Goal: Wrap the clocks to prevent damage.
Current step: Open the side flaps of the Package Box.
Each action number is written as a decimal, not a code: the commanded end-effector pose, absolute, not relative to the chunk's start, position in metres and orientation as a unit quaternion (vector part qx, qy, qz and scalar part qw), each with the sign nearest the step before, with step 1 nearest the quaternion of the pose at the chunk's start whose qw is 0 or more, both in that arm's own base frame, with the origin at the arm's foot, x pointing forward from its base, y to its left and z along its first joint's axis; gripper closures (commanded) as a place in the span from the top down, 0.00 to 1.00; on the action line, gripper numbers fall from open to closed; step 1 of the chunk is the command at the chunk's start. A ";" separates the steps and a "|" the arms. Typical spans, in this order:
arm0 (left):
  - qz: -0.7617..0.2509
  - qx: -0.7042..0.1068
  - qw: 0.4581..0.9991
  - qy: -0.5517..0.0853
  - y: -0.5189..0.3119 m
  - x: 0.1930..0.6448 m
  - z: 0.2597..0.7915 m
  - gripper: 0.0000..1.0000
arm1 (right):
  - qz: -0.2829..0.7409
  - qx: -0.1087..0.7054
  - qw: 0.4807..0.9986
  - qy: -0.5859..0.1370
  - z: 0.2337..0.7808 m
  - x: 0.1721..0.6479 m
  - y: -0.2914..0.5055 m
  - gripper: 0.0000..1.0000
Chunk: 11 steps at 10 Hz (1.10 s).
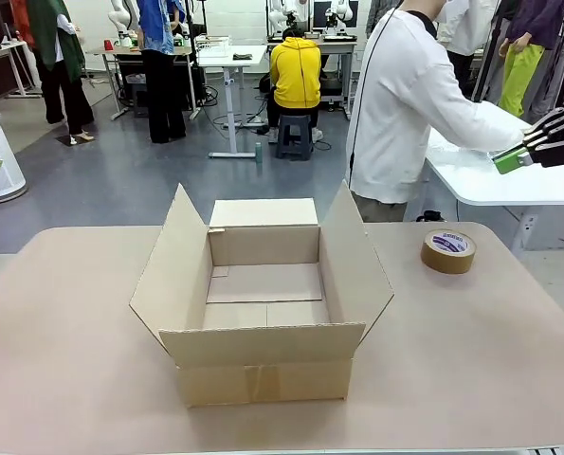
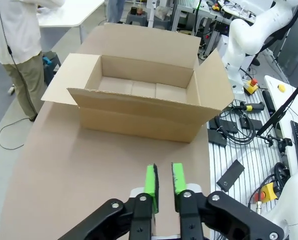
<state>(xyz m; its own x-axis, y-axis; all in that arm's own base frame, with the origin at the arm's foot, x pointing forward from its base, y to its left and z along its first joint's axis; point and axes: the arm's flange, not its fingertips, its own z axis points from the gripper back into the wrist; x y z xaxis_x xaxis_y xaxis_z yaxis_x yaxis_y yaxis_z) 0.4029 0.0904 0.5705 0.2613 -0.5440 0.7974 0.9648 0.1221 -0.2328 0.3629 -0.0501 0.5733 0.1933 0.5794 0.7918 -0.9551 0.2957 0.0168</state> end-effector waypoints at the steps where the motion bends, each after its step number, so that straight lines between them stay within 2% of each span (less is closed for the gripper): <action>1: -0.558 -0.378 0.689 -0.266 0.093 0.403 0.571 0.00 | 0.539 0.267 0.724 -0.337 0.574 0.366 -0.050 0.00; 8: -0.556 -0.363 0.702 -0.256 0.088 0.401 0.580 0.00 | 0.538 0.259 0.736 -0.319 0.582 0.366 -0.035 0.00; 9: -0.533 -0.351 0.732 -0.239 0.074 0.402 0.594 0.00 | 0.479 0.257 0.777 -0.317 0.595 0.371 -0.016 0.00; 11: -0.486 -0.340 0.777 -0.211 0.035 0.412 0.627 0.00 | 0.399 0.268 0.821 -0.307 0.625 0.383 0.038 0.00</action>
